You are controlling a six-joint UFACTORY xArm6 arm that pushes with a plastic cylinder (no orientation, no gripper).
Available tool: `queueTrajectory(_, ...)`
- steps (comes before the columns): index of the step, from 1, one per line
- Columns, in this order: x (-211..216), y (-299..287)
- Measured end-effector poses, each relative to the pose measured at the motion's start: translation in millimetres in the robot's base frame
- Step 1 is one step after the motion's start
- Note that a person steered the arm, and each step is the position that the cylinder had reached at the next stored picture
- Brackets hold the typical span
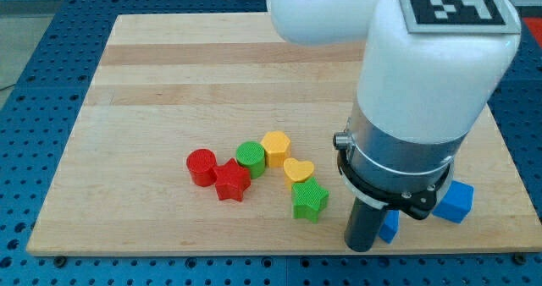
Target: Move the green star to the left of the blue triangle
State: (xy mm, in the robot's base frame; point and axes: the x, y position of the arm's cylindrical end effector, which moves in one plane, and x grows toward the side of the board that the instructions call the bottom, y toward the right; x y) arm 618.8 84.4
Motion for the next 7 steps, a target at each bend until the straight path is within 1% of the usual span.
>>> queueTrajectory(2,-30.8,48.6)
queueTrajectory(3,-27.0,34.4)
queueTrajectory(4,-13.6,-6.3)
queueTrajectory(5,0.1,-34.5)
queueTrajectory(6,-1.8,-80.9)
queueTrajectory(7,-27.2,-104.5)
